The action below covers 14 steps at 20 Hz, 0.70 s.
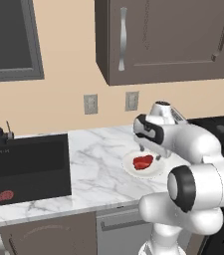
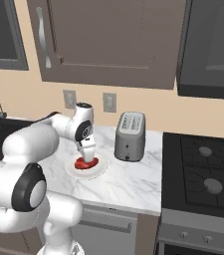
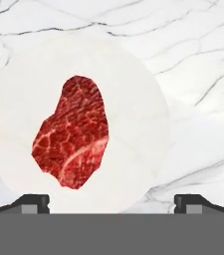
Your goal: Place the steak on the counter behind the older steak on the same shelf of the fridge to maintain FIFO order. Close the fridge door when finished.
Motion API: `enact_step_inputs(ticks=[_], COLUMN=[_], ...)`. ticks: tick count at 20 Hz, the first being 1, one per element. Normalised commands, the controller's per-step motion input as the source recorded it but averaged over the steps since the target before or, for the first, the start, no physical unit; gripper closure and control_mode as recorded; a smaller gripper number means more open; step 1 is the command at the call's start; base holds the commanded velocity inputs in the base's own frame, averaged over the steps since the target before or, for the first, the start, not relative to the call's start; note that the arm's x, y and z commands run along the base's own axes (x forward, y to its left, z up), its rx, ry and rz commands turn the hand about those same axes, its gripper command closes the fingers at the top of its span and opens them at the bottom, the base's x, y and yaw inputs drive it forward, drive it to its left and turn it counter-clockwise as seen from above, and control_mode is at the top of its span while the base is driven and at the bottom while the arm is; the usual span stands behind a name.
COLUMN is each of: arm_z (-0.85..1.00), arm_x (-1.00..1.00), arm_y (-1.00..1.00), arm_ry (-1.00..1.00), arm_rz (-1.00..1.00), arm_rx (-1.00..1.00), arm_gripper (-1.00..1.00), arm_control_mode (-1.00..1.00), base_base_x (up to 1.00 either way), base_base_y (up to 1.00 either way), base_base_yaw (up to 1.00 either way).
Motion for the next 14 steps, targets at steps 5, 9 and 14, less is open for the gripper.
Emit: enact_step_inputs(ticks=[5,9,14], arm_z=[-0.42,-0.31,-0.21], arm_x=[0.05,0.05,0.20], arm_y=[0.00,0.00,-0.09], arm_ry=[0.00,0.00,0.00], arm_rz=[0.05,0.03,0.00], arm_rx=[0.00,0.00,0.00], arm_gripper=[-1.00,-1.00,-1.00], arm_control_mode=[-1.00,-1.00,-1.00], base_base_x=[0.00,0.00,0.00], base_base_y=[0.00,0.00,0.00], base_base_yaw=[0.00,0.00,0.00])
